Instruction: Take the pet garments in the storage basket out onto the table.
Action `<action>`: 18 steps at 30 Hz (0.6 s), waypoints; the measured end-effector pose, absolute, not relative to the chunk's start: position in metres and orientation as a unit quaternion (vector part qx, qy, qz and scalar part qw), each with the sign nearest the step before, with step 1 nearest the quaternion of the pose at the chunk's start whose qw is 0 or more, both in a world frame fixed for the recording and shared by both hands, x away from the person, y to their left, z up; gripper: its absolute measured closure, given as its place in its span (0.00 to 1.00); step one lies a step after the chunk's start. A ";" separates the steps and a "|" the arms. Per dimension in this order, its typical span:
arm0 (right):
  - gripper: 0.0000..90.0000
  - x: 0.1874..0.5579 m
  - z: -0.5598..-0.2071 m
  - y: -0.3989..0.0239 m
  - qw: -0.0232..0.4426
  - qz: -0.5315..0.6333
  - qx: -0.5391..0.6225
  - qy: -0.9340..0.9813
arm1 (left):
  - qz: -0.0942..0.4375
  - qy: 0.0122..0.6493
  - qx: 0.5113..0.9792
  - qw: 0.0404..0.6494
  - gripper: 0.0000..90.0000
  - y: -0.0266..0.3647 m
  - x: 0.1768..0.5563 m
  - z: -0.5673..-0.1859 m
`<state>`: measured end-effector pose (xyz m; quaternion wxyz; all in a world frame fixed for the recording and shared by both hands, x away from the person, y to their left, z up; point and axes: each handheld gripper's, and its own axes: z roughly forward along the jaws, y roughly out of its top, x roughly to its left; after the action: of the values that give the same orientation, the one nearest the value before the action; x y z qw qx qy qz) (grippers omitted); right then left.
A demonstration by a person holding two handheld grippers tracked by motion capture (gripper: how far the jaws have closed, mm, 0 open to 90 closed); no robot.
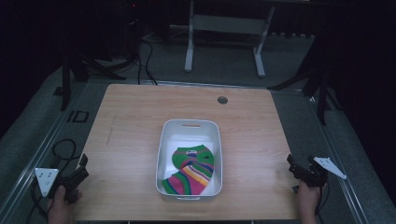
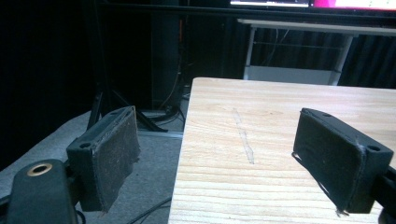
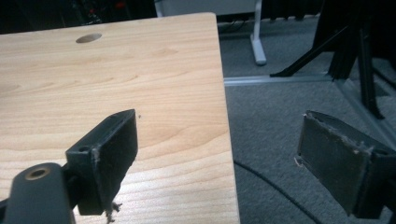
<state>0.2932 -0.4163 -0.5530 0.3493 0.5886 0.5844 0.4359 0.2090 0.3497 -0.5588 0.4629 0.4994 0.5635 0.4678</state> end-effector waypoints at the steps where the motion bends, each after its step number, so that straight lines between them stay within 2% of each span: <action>1: 0.13 0.292 -0.553 -0.417 0.349 0.437 0.592 0.581 | 0.467 0.564 0.498 0.465 0.16 0.350 0.209 -0.559; 13: 0.15 0.299 -0.556 -0.417 0.294 0.428 0.592 0.616 | 0.454 0.572 0.499 0.466 0.16 0.353 0.211 -0.559; 18: 0.15 0.304 -0.554 -0.421 0.240 0.436 0.553 0.668 | 0.452 0.573 0.498 0.468 0.16 0.354 0.211 -0.559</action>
<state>0.3037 -0.4208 -0.5542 0.2402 0.5532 0.6677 0.4364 0.2107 0.3535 -0.5587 0.4676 0.4984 0.5731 0.4521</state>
